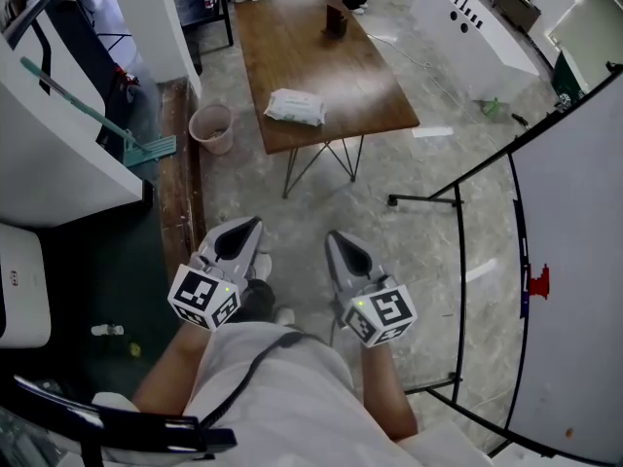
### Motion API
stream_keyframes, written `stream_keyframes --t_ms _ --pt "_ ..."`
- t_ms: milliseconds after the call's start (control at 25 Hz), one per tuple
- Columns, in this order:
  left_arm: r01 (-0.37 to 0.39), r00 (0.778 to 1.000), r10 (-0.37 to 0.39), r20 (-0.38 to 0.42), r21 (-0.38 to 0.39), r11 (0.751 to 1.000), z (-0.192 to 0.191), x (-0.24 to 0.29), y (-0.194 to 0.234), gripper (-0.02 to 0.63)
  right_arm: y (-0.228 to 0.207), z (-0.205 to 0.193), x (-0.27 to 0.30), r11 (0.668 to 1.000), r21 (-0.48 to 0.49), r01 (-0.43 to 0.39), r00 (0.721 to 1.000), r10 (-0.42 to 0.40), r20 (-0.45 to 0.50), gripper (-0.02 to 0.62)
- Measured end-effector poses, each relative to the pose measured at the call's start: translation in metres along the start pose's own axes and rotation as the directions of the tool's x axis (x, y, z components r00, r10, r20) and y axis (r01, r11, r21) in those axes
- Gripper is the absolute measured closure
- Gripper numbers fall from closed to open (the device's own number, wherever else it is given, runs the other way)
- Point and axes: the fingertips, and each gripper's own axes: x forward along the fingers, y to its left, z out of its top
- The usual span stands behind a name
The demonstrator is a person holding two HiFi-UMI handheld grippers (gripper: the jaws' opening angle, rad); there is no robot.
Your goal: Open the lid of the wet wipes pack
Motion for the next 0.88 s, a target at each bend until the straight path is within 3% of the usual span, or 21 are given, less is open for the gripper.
stream_keyframes --t_ms 440,880 --pt "0.037 0.999 -0.037 -0.001 -0.003 0.999 0.009 0.06 0.042 0.601 -0.04 0.01 0.049 0.999 0.004 0.031 0.999 -0.031 -0.006 0.588" --pt "0.095 0.995 -0.095 -0.03 0.021 0.995 0.04 0.132 0.133 0.601 -0.071 0.043 0.155 0.998 -0.01 0.058 0.998 -0.058 -0.017 0.588"
